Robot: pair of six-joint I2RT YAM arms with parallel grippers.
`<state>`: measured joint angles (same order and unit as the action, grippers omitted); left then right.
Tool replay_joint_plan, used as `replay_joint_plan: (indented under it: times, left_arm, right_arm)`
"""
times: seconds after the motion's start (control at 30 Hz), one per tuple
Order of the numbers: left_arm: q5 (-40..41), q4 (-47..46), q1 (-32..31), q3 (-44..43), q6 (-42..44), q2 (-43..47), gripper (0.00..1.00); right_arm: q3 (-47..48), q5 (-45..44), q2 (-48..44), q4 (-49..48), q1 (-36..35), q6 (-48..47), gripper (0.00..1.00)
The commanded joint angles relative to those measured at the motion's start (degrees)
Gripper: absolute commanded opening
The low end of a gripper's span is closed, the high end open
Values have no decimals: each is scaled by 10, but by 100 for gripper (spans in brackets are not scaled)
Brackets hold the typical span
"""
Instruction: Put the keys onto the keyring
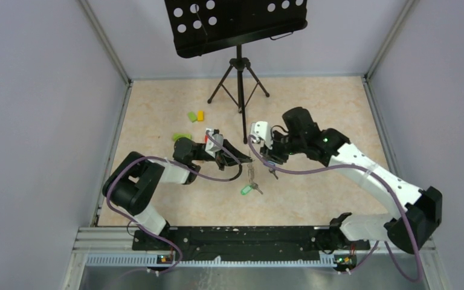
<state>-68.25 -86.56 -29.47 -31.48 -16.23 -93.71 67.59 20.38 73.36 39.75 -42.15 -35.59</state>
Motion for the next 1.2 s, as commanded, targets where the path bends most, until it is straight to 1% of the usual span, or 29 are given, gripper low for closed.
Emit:
replay_joint_plan:
  times: [0.0,0.1,0.3,0.73,1.03,1.17]
  left_arm:
    - [16,-161,0,8,-68,15,0]
    - [21,-162,-1,10,-75,17,0]
    - [39,-161,-1,13,-82,19,0]
    - [41,-161,-3,18,-92,26,0]
    - [37,-162,-4,19,-96,31,0]
    - [36,-161,-4,18,-97,33,0]
  right_arm:
    - [-67,108,-76,-131,30,9,33]
    - [-114,148,-106,-179,37,12,30]
    - [-143,188,-105,-213,38,19,28]
    - [-145,186,-64,-242,38,37,28]
    - [-144,178,-51,-244,38,40,27]
    - [-143,183,-44,-244,39,40,26]
